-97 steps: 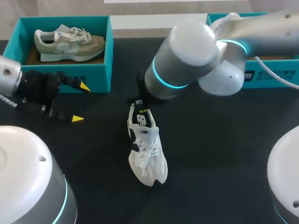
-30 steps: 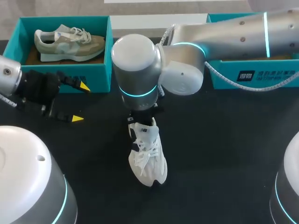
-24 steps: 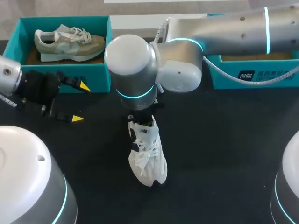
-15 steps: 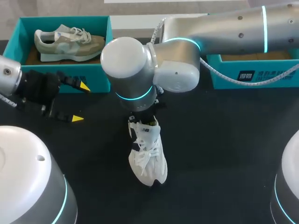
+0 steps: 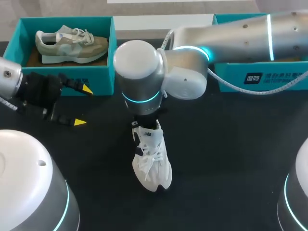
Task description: Take the shoe out of the shoebox, open the shoe tongue, remove and reinsert the insole, then place the shoe into the shoebox
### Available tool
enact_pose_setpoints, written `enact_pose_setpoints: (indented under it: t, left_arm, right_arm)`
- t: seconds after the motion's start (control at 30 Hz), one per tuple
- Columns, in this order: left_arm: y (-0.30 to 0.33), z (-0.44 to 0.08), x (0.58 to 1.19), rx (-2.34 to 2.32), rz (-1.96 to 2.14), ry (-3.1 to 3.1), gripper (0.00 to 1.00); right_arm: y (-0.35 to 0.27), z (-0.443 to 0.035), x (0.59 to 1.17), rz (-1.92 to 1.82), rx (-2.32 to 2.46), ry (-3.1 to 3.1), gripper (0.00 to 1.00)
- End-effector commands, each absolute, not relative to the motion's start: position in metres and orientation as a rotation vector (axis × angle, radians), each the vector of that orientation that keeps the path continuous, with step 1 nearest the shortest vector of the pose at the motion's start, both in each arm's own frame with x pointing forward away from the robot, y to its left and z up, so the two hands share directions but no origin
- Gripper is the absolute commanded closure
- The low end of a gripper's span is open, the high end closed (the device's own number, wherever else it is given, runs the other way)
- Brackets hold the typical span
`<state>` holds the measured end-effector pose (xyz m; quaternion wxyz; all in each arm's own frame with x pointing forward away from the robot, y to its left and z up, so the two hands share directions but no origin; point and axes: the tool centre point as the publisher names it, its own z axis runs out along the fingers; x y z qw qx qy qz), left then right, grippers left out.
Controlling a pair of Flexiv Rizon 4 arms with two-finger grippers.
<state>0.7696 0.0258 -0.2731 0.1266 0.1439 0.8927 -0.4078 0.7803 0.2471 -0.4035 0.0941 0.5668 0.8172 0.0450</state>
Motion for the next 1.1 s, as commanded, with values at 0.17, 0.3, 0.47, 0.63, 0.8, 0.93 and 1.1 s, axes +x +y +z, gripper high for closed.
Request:
enact_pose_setpoints:
  t: [0.17,0.3,0.47,0.63,0.8,0.93,1.1]
  left_arm:
    - [0.026,-0.273,0.769,0.420,-1.184,2.602,0.00]
    - [0.026,-0.273,0.769,0.420,-1.184,2.602,0.00]
    - [0.026,-0.273,0.769,0.420,-1.184,2.602,0.00]
    - [0.026,-0.273,0.769,0.420,-1.184,2.602,0.00]
    - [0.026,-0.273,0.769,0.420,-1.184,2.602,0.00]
    - [0.026,-0.273,0.769,0.420,-1.184,2.602,0.00]
    - [0.026,-0.273,0.769,0.420,-1.184,2.602,0.00]
  right_arm:
    - [0.249,-0.403,0.783,0.200,1.646,2.386,1.00]
    - [0.244,-0.383,0.790,0.213,1.599,2.322,1.00]
    - [0.248,-0.381,0.796,0.200,1.551,2.330,1.00]
    - [0.249,-0.393,0.799,0.164,1.519,2.338,1.00]
    - [0.246,-0.425,0.806,0.143,1.532,2.424,1.00]
    - [0.254,-0.433,0.806,0.185,1.565,2.480,1.00]
    - [0.273,-0.427,0.800,0.254,1.647,2.581,1.00]
